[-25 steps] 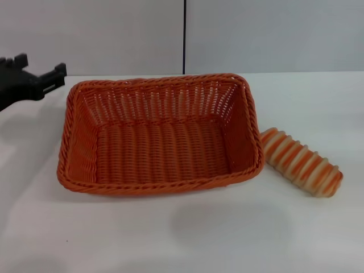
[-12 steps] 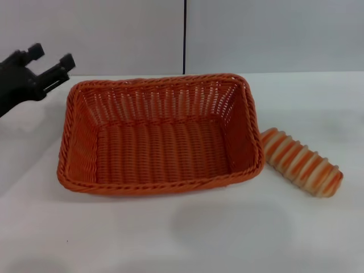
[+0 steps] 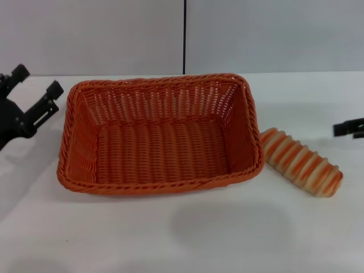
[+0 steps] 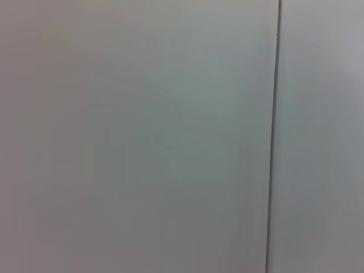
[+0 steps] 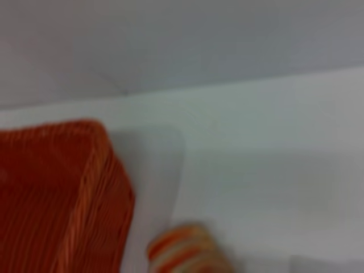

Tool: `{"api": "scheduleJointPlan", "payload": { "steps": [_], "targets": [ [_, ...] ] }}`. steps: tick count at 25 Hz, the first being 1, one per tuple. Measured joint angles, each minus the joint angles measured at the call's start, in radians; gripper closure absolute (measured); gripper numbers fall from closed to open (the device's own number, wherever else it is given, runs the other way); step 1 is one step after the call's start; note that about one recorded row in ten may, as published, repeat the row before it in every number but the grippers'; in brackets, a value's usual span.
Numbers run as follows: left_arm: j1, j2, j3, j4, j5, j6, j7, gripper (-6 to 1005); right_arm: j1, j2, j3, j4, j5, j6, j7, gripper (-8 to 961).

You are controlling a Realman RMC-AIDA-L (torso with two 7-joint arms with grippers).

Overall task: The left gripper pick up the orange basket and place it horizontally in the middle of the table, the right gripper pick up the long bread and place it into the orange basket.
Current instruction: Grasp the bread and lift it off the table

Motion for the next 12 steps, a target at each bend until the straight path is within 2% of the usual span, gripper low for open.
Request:
{"api": "scheduleJointPlan", "payload": {
  "steps": [8, 12],
  "targets": [
    [0.008, 0.001, -0.009, -0.064, -0.027, 0.035, 0.076, 186, 0.015, 0.011, -0.185, 0.003, -0.060, -0.017, 0.097, 320],
    [0.009, 0.002, -0.010, -0.065, -0.032, 0.039, 0.077, 186, 0.024, 0.014, -0.190, 0.008, -0.064, -0.022, 0.099, 320]
  ]
}}
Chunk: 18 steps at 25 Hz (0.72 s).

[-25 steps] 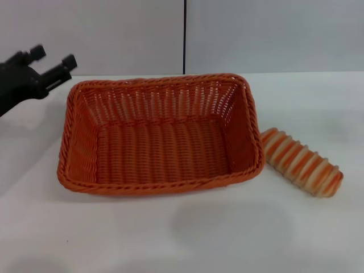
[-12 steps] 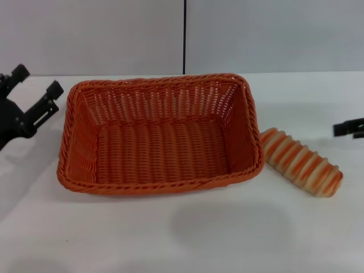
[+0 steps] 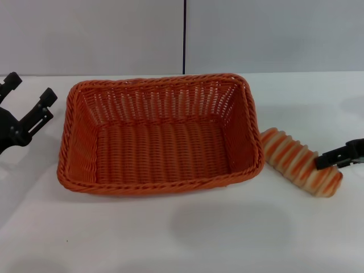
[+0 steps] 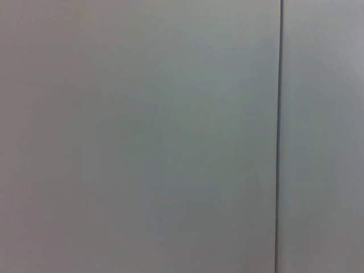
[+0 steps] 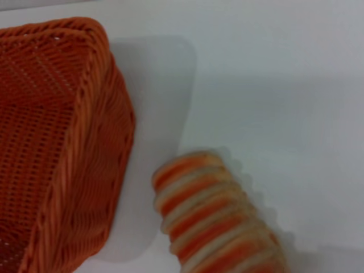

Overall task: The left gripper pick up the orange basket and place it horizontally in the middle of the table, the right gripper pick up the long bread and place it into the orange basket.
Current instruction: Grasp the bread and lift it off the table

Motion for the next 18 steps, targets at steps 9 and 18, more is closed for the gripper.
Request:
{"api": "scheduleJointPlan", "payload": {
  "steps": [9, 18],
  "targets": [
    [-0.007, 0.000, 0.000, -0.001, -0.005, 0.000, 0.002, 186, 0.040, 0.001, -0.002, 0.125, -0.001, 0.066, -0.039, 322],
    [-0.010, 0.000, -0.003, -0.002, -0.007, -0.005, 0.003, 186, 0.055, -0.004, -0.003, 0.147, -0.001, 0.073, -0.066, 323]
  ]
}}
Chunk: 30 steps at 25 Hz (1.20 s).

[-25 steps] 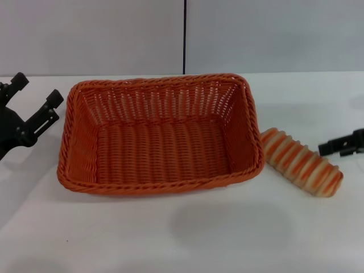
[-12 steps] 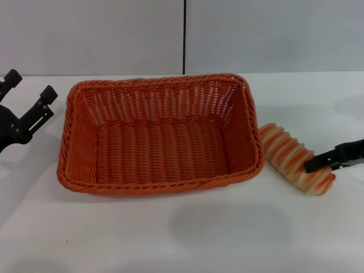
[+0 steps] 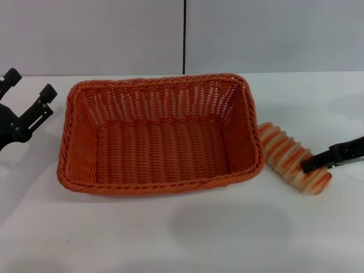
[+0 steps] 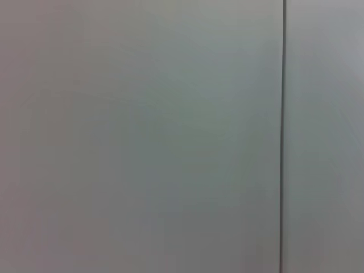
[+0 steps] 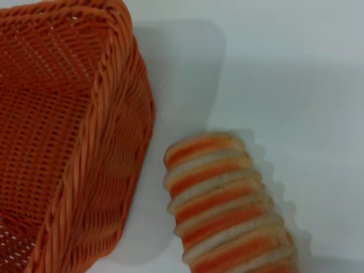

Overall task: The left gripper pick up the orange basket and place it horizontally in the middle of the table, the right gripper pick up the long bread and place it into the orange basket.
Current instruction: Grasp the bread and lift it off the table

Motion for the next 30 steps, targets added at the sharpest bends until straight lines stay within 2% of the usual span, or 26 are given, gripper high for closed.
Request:
{"api": "scheduleJointPlan", "payload": {
  "steps": [5, 8, 11, 13, 14, 18, 25, 30],
  "targets": [
    [-0.001, 0.001, -0.008, -0.006, 0.000, 0.000, 0.000, 186, -0.004, 0.004, 0.011, -0.041, 0.006, -0.007, 0.000, 436],
    [-0.002, 0.001, -0.008, -0.013, 0.000, -0.003, 0.000, 186, -0.024, 0.006, 0.029, -0.136, 0.031, -0.053, 0.004, 511],
    [0.000, 0.001, -0.008, -0.014, 0.000, -0.005, 0.000, 186, -0.036, 0.007, 0.053, -0.196, 0.052, -0.081, 0.008, 526],
    [0.002, 0.001, -0.008, -0.014, 0.000, -0.005, 0.000, 186, -0.048, 0.009, 0.106, -0.299, 0.062, -0.125, 0.020, 535],
    [0.002, 0.001, -0.008, -0.014, 0.000, -0.005, 0.000, 186, -0.048, 0.009, 0.106, -0.299, 0.062, -0.125, 0.020, 540],
    [0.005, 0.002, -0.008, -0.018, 0.000, -0.004, -0.001, 186, -0.051, 0.015, 0.187, -0.448, 0.096, -0.189, 0.027, 560],
    [0.003, 0.000, -0.009, -0.028, 0.000, 0.001, -0.005, 186, -0.044, 0.012, 0.210, -0.533, 0.137, -0.225, 0.046, 605],
    [0.001, 0.000, -0.009, -0.031, 0.000, 0.003, -0.009, 186, -0.025, 0.018, 0.188, -0.667, 0.198, -0.285, 0.083, 648]
  ]
}}
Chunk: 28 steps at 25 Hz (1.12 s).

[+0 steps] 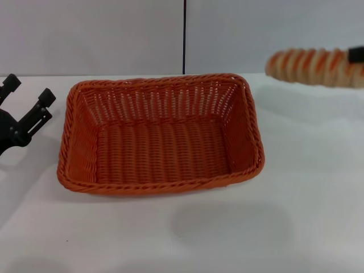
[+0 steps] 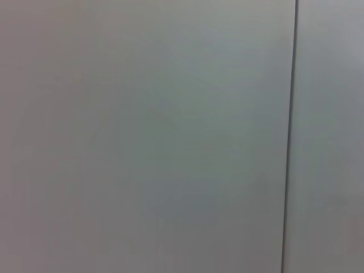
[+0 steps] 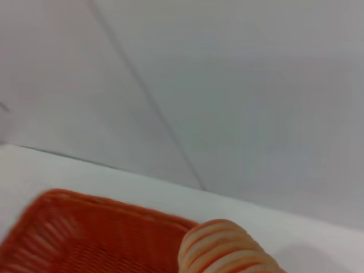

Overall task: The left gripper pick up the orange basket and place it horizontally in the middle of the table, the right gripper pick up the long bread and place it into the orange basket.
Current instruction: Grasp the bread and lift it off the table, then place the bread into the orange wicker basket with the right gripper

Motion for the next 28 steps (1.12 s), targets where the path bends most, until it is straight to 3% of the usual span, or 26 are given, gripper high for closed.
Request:
{"api": "scheduleJointPlan", "payload": {
  "steps": [3, 7, 12, 13, 14, 18, 23, 28],
  "targets": [
    [-0.004, 0.000, 0.000, -0.005, 0.000, 0.006, -0.001, 186, 0.009, 0.007, -0.058, -0.083, 0.104, -0.026, 0.027, 675],
    [-0.005, -0.001, 0.001, -0.006, 0.000, 0.010, -0.002, 186, 0.021, 0.011, -0.133, -0.058, 0.173, -0.024, 0.027, 708],
    [-0.004, -0.003, 0.003, -0.013, 0.000, 0.019, -0.001, 186, 0.069, 0.015, -0.275, 0.115, 0.195, 0.028, -0.035, 744],
    [-0.004, -0.003, 0.002, -0.019, 0.000, 0.021, 0.000, 186, 0.087, 0.015, -0.312, 0.201, 0.194, 0.072, -0.096, 751],
    [-0.004, -0.003, 0.002, -0.019, 0.000, 0.021, 0.000, 186, 0.087, 0.015, -0.312, 0.201, 0.194, 0.072, -0.096, 758],
    [-0.004, -0.003, 0.005, -0.023, 0.000, 0.026, 0.003, 186, 0.112, 0.020, -0.323, 0.423, 0.217, 0.215, -0.296, 785],
    [-0.002, -0.004, 0.007, -0.025, 0.000, 0.040, 0.008, 186, 0.093, 0.025, -0.318, 0.517, 0.349, 0.290, -0.492, 737],
    [-0.006, -0.004, 0.002, -0.043, 0.000, 0.056, 0.009, 186, 0.064, 0.031, -0.317, 0.545, 0.470, 0.307, -0.615, 499]
  ]
}}
